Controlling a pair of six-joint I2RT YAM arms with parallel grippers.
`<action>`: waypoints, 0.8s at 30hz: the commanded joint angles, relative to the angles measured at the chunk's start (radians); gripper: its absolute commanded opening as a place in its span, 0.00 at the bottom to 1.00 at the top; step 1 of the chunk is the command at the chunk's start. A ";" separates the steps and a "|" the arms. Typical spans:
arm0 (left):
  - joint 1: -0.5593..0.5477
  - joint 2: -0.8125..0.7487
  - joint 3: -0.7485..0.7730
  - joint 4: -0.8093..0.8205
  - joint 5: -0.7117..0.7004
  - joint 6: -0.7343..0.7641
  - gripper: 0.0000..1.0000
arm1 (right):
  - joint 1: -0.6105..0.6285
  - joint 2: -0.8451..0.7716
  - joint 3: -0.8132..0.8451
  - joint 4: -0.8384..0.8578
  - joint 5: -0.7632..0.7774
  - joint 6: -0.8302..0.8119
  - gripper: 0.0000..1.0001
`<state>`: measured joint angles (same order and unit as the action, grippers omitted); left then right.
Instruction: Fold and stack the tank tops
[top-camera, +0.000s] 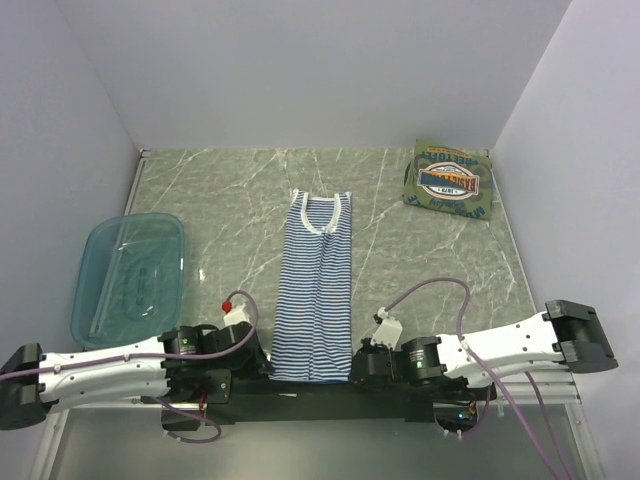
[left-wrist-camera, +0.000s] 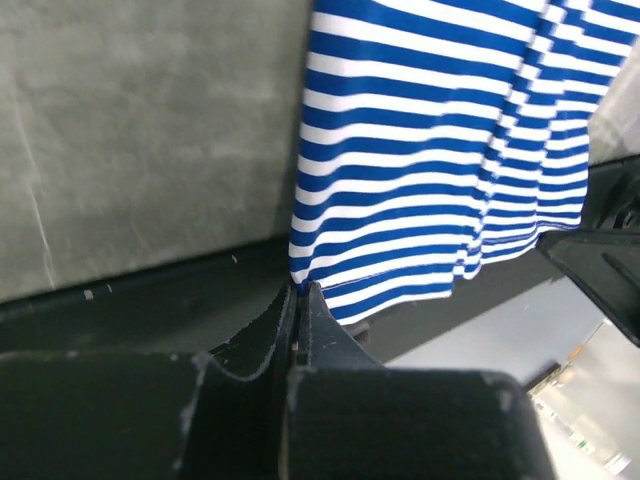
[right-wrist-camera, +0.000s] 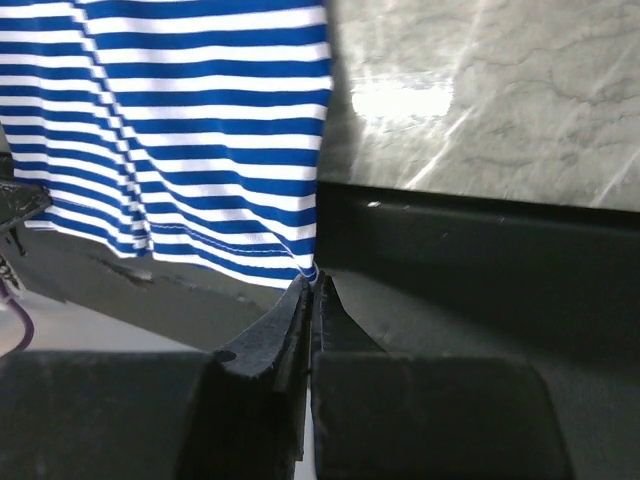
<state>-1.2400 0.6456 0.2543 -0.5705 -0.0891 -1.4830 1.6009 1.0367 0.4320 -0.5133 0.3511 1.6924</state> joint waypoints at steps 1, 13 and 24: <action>-0.026 0.006 0.085 -0.080 -0.046 0.009 0.01 | 0.011 -0.004 0.073 -0.129 0.066 -0.051 0.00; 0.135 0.176 0.330 -0.023 -0.175 0.205 0.00 | -0.177 -0.087 0.178 -0.110 0.131 -0.311 0.00; 0.503 0.497 0.534 0.207 -0.101 0.463 0.00 | -0.625 0.048 0.319 0.107 -0.010 -0.784 0.00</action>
<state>-0.8127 1.0893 0.7101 -0.4728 -0.2184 -1.1324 1.0481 1.0424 0.6731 -0.4957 0.3702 1.1027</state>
